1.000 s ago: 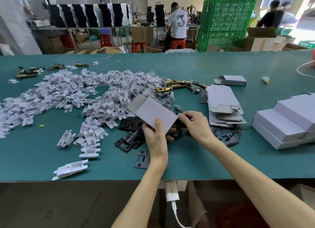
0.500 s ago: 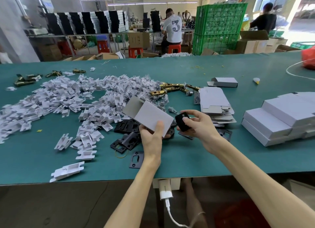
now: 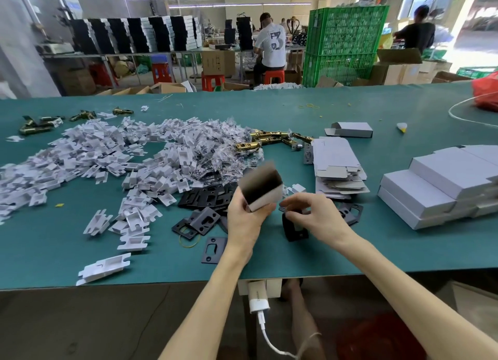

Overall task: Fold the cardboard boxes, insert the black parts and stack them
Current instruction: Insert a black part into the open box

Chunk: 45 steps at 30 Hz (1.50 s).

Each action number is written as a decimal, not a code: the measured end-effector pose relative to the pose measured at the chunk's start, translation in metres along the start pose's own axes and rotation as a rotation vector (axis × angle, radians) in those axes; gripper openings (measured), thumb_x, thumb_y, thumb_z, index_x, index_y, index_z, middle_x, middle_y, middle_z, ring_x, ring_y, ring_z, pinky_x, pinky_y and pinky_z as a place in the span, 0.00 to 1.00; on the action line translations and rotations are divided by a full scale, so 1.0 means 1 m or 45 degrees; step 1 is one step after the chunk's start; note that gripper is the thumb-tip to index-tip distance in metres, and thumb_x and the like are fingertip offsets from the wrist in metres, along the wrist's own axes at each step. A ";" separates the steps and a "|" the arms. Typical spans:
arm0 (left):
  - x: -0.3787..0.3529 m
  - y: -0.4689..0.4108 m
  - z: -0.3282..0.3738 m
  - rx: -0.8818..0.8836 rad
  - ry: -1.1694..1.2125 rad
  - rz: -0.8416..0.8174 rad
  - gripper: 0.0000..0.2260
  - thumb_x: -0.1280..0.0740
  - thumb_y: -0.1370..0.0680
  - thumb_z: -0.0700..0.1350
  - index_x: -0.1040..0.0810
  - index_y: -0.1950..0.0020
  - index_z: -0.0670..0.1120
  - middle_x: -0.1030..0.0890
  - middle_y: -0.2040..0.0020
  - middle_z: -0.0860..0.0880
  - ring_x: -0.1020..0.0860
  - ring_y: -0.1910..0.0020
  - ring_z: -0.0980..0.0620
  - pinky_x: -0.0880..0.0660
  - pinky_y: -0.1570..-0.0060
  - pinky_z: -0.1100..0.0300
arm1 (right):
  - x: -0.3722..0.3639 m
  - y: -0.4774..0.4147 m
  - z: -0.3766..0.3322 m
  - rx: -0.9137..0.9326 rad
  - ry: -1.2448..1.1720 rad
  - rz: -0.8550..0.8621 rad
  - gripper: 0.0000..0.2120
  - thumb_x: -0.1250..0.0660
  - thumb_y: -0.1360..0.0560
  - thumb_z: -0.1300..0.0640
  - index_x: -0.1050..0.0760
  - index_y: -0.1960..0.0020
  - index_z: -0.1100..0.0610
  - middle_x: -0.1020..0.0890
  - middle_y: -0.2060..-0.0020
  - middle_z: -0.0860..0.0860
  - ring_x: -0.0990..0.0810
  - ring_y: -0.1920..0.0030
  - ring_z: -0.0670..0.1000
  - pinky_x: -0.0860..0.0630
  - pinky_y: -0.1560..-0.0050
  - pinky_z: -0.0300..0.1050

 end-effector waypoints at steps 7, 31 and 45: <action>-0.003 0.000 -0.001 -0.021 -0.078 -0.045 0.22 0.23 0.29 0.29 0.21 0.45 0.52 0.15 0.51 0.55 0.18 0.50 0.56 0.21 0.48 0.60 | 0.000 0.007 -0.008 0.114 0.339 -0.100 0.11 0.25 0.25 0.60 0.15 0.43 0.53 0.19 0.52 0.48 0.23 0.51 0.47 0.31 0.49 0.38; 0.010 0.002 -0.006 0.106 0.044 0.164 0.13 0.21 0.25 0.41 0.21 0.44 0.44 0.14 0.53 0.50 0.16 0.56 0.54 0.19 0.60 0.60 | 0.015 -0.009 0.011 -0.059 -0.034 0.178 0.07 0.29 0.25 0.65 0.18 0.48 0.58 0.14 0.56 0.50 0.15 0.54 0.49 0.21 0.44 0.46; 0.024 0.003 -0.010 0.147 0.097 0.349 0.14 0.26 0.20 0.45 0.26 0.41 0.42 0.15 0.49 0.44 0.15 0.60 0.53 0.18 0.64 0.57 | -0.021 -0.026 0.008 0.043 0.258 0.090 0.19 0.33 0.24 0.71 0.24 0.35 0.60 0.23 0.40 0.55 0.25 0.37 0.54 0.33 0.33 0.40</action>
Point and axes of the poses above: each hand's wrist, its own y-axis away from the middle knuckle, its own x-axis out of the back of the hand, z = x × y, the point moved 10 cm from there along -y, towards the middle knuckle
